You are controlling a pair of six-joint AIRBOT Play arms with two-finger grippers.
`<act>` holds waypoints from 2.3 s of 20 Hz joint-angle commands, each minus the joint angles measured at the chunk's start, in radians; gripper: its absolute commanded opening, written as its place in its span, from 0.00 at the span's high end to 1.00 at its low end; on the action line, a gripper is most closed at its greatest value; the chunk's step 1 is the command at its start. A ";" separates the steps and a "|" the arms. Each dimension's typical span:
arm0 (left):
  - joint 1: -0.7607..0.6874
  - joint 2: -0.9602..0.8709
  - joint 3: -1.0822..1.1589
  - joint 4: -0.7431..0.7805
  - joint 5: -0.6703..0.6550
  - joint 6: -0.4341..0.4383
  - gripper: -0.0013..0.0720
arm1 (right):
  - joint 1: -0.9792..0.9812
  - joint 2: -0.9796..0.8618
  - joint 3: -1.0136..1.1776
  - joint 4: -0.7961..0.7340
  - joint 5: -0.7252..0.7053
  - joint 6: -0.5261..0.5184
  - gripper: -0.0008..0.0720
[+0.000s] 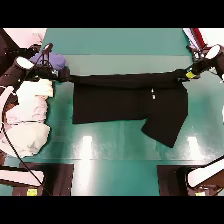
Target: Fold the shirts.
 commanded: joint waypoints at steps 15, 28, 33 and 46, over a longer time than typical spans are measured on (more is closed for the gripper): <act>0.145 0.256 -0.447 0.037 -0.328 -0.054 0.18 | -0.251 0.414 -0.353 0.309 0.247 -0.088 0.46; -0.036 0.262 -0.577 0.014 -0.163 -0.105 0.41 | -0.277 0.571 -0.547 0.348 0.214 -0.106 0.47; -0.034 0.272 -0.576 0.004 -0.135 -0.131 0.95 | -0.292 0.590 -0.569 0.329 0.225 -0.113 0.47; -0.031 0.449 -0.576 0.027 -0.072 -0.151 0.95 | -0.474 0.607 -1.081 0.315 -0.030 -0.171 0.46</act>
